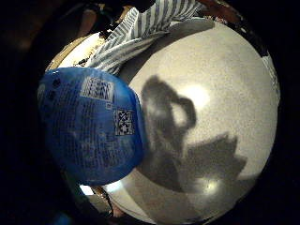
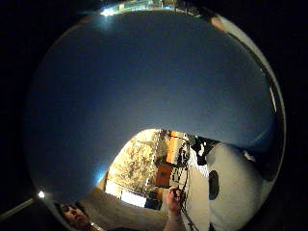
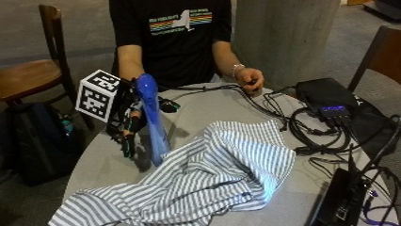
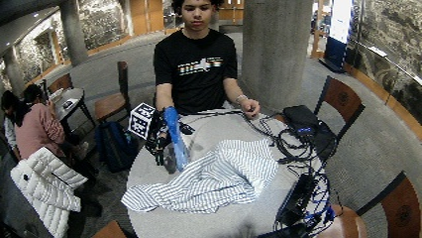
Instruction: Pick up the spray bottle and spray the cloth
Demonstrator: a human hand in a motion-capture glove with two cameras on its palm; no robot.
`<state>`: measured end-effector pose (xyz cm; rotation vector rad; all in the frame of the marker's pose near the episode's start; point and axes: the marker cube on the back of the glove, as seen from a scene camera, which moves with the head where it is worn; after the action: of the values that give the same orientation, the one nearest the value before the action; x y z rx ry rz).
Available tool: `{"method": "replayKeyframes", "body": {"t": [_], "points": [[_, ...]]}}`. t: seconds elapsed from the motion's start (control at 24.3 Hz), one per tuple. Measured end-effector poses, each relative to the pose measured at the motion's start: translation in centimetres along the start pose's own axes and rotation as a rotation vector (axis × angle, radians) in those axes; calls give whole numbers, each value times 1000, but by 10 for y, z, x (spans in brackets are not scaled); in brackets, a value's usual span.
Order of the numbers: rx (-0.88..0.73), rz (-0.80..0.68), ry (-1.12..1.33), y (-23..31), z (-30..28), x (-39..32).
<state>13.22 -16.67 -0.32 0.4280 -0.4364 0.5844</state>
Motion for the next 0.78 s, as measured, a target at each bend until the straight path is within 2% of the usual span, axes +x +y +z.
{"method": "replayKeyframes", "body": {"t": [0.29, 0.78], "points": [[-40, 34, -101, -7, 5, 1], [-78, -47, -125, -12, 5, 4]]}}
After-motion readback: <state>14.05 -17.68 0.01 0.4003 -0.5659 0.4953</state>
